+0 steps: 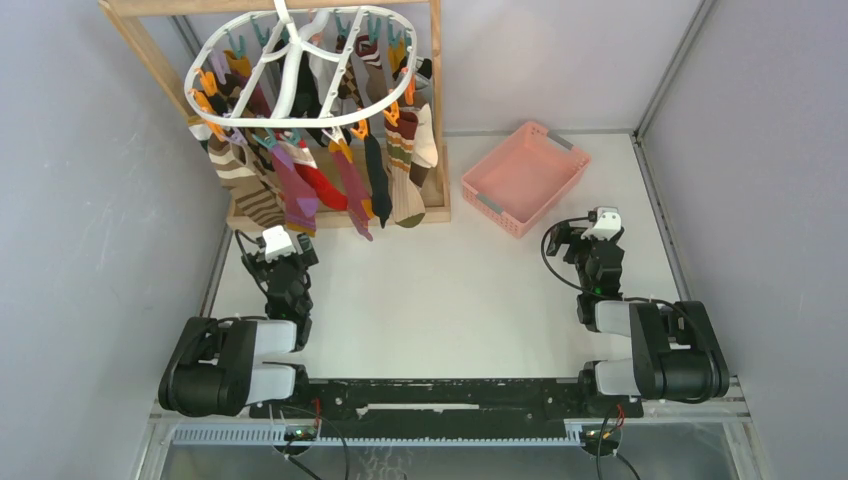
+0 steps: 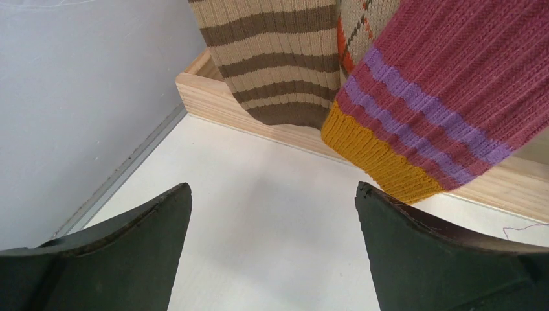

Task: Remove the socks clipped to the hanger
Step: Move the bin to the center of the board.

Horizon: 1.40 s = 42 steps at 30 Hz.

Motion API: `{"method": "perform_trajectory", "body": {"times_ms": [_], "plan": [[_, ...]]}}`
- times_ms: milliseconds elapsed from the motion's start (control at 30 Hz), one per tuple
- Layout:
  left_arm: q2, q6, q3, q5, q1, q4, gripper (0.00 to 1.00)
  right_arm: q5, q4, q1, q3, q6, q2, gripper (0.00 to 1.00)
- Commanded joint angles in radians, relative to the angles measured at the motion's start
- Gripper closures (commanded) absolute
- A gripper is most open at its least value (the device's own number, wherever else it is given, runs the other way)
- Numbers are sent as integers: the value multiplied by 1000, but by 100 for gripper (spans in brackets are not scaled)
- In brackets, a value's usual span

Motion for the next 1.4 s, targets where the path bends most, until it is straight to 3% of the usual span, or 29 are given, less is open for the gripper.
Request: {"method": "perform_trajectory", "body": {"times_ms": [0,767,1033,1067,1200,1267,1367], "plan": [[-5,-17,48,4,8,33,0,-21,32,-1,20,-14,-3,0],[-12,-17,62,31,25,-15,0,-68,34,-1,19,-37,-9,0],[-47,2,35,105,25,25,0,-100,-226,86,67,-138,-215,0],[-83,12,39,106,22,-6,0,-120,-250,91,68,-148,-242,0],[-236,63,196,-14,-77,-383,0,-148,-323,112,68,-60,-357,0],[-296,-6,256,-105,-116,-511,0,-155,-345,130,70,5,-422,0],[-399,-57,287,-98,-183,-612,0,-104,-414,198,95,98,-516,0]]}}
